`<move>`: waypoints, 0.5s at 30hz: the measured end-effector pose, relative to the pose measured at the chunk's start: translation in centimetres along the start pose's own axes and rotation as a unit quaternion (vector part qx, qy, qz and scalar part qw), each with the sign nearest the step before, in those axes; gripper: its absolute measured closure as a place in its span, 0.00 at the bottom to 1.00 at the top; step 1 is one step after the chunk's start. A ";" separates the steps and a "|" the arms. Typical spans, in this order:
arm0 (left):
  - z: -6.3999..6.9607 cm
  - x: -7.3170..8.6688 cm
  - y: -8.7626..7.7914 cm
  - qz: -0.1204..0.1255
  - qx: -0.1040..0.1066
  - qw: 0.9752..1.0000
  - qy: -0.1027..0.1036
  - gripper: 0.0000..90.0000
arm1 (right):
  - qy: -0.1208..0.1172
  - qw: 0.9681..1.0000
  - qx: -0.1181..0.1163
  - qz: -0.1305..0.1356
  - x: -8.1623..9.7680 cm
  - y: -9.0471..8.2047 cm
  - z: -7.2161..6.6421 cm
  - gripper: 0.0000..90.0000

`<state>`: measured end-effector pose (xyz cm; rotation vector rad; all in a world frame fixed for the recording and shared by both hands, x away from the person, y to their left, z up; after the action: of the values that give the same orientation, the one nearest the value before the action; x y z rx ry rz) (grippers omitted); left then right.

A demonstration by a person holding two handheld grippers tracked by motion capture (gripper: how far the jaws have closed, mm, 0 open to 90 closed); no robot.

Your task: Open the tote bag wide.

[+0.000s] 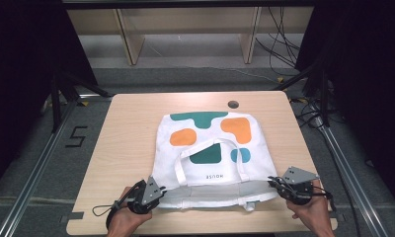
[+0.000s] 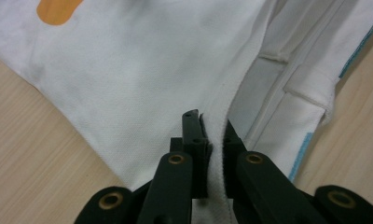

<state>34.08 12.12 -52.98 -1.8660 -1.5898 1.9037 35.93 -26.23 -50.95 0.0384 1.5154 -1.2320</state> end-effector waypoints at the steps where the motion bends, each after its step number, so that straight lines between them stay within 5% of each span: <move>1: 0.0 0.0 0.0 0.000 0.000 1.000 0.000 0.96 | 0.000 1.000 0.000 0.000 0.0 0.0 0.0 0.97; 11: -0.9 -1.4 -1.5 0.028 -0.015 0.999 0.006 0.97 | 0.001 1.000 0.006 0.021 -1.3 -0.7 0.5 0.98; 15: -1.6 -2.8 -2.7 0.048 -0.029 0.998 -0.001 0.97 | 0.001 0.998 0.007 0.055 -3.3 -2.1 1.1 0.98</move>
<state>34.49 12.56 -48.81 -2.0000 -1.6002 1.9155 36.69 -26.09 -46.97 0.1302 1.4874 -1.1557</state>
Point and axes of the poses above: each handheld gripper's, and its own axes: y roughly forward along the jaws, x roughly out of its underside, z roughly to its right, the point moved 7 cm from there along y, roughly forward along the jaws, and after that the axes turned 1 degree about z, right-handed, at the moved point
